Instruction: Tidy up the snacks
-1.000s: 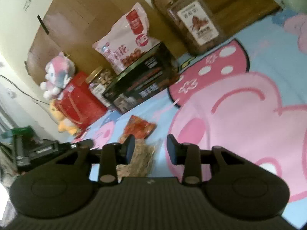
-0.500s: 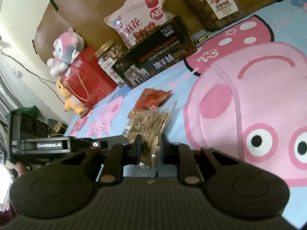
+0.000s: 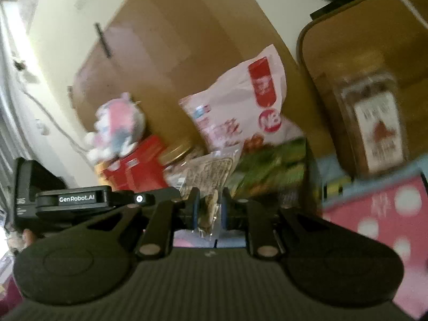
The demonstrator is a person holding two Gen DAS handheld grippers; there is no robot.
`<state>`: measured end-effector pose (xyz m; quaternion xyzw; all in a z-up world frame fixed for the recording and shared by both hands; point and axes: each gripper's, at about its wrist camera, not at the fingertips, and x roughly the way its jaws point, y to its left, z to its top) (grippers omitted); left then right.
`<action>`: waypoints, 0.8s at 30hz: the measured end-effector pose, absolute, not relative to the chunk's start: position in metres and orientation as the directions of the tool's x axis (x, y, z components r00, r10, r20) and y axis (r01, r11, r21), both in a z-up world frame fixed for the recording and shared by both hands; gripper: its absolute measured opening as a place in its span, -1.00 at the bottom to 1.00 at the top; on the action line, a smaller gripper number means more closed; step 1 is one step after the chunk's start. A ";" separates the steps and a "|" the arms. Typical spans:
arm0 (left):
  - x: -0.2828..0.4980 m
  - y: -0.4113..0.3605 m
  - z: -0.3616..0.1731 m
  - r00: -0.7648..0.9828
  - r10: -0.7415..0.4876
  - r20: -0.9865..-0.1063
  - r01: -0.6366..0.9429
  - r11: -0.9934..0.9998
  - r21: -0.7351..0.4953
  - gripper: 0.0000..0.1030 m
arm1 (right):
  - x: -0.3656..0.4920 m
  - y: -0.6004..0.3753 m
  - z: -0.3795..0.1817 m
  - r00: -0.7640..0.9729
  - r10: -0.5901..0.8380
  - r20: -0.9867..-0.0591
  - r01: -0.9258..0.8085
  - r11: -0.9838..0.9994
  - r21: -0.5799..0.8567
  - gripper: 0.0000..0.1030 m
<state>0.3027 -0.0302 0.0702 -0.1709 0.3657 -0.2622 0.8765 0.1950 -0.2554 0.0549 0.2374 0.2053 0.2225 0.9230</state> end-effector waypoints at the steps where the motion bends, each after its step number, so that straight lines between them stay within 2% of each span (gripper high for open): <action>1: 0.316 -0.036 0.066 0.602 -0.557 -0.572 0.318 0.824 -0.468 -0.47 | 0.213 -0.257 0.052 0.811 0.507 -0.293 -0.308 0.795 0.523 -0.64; 4: 0.341 -0.050 0.048 0.590 -0.504 -0.630 0.292 0.861 -0.416 -0.47 | 0.258 -0.259 0.037 0.793 0.489 -0.364 -0.278 0.821 0.499 -0.62; 6: 0.348 -0.056 0.039 0.601 -0.466 -0.649 0.283 0.884 -0.372 -0.45 | 0.275 -0.258 0.026 0.782 0.460 -0.421 -0.251 0.850 0.462 -0.45; 7: 0.351 -0.058 0.036 0.618 -0.438 -0.653 0.274 0.898 -0.343 -0.42 | 0.280 -0.254 0.023 0.790 0.432 -0.434 -0.248 0.874 0.419 -0.46; 8: 0.352 -0.060 0.034 0.635 -0.407 -0.657 0.264 0.913 -0.311 -0.39 | 0.280 -0.247 0.023 0.813 0.390 -0.432 -0.259 0.908 0.331 -0.36; 9: 0.353 -0.061 0.034 0.643 -0.395 -0.656 0.258 0.918 -0.301 -0.37 | 0.278 -0.238 0.025 0.833 0.337 -0.440 -0.250 0.937 0.243 -0.17; 11: 0.353 -0.056 0.036 0.642 -0.409 -0.648 0.261 0.912 -0.316 -0.37 | 0.272 -0.226 0.029 0.868 0.246 -0.432 -0.217 0.969 0.117 -0.09; 12: 0.349 -0.053 0.040 0.647 -0.421 -0.635 0.270 0.906 -0.326 -0.37 | 0.264 -0.224 0.033 0.897 0.205 -0.393 -0.188 0.979 0.083 0.06; 14: 0.338 -0.047 0.052 0.671 -0.425 -0.607 0.276 0.904 -0.327 -0.37 | 0.249 -0.228 0.041 0.937 0.165 -0.308 -0.150 0.986 0.072 0.15; 16: 0.322 -0.040 0.066 0.687 -0.450 -0.571 0.308 0.892 -0.332 -0.37 | 0.232 -0.238 0.048 0.951 0.160 -0.264 -0.129 0.983 0.130 0.15; 18: 0.298 -0.030 0.079 0.685 -0.493 -0.537 0.360 0.869 -0.340 -0.33 | 0.214 -0.252 0.049 0.941 0.213 -0.263 -0.153 0.961 0.229 0.13; 21: 0.263 -0.016 0.077 0.648 -0.540 -0.537 0.414 0.842 -0.346 -0.22 | 0.186 -0.271 0.035 0.875 0.361 -0.323 -0.212 0.885 0.415 0.13; 24: 0.236 -0.006 0.050 0.582 -0.564 -0.586 0.420 0.825 -0.377 -0.22 | 0.153 -0.287 0.003 0.806 0.447 -0.387 -0.162 0.796 0.583 0.13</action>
